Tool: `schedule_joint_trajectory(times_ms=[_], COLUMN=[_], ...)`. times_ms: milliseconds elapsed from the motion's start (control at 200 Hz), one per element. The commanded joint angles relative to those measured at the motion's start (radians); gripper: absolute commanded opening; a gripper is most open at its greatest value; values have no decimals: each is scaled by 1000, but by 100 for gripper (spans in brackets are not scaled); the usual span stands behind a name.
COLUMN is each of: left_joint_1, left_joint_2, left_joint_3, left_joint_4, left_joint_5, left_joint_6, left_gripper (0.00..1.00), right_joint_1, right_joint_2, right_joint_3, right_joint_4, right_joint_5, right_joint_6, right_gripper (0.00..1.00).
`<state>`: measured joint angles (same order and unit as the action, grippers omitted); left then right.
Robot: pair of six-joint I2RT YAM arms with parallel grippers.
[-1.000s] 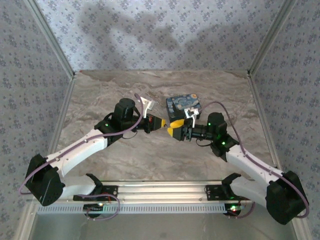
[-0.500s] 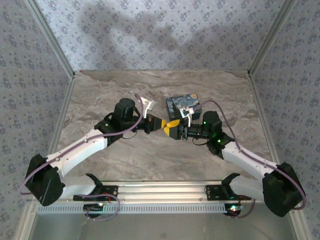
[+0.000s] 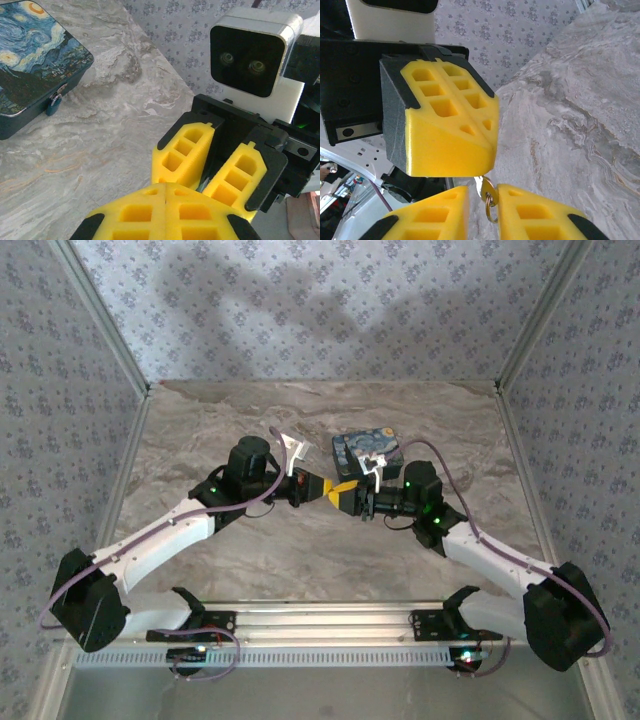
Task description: Unlock the padlock with the key
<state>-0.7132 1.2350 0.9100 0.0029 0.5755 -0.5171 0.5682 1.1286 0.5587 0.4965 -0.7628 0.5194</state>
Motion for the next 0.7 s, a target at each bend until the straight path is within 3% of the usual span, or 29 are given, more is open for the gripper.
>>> schedule_joint_trajectory(times_ms=[0, 300, 435, 570, 695], left_joint_1=[7, 7, 7, 8, 14], left_joint_2=[-25, -25, -25, -26, -38], left_joint_3=[-10, -7, 1, 25, 38], left_joint_4=[29, 31, 26, 4, -14], left_joint_5=[21, 25, 19, -2, -46], left_joint_6=[-3, -1, 2, 13, 17], left_gripper=[0, 0, 1, 15, 35], right_joint_1=[7, 10, 12, 9, -7], right_joint_2=[7, 8, 7, -6, -43], right_joint_3=[33, 41, 42, 37, 29], right_joint_4=[-3, -30, -60, -86, -142], right_joint_5=[3, 8, 12, 27, 68], right_joint_6=[-2, -11, -23, -29, -44], right_gripper=[18, 0, 0, 0, 0])
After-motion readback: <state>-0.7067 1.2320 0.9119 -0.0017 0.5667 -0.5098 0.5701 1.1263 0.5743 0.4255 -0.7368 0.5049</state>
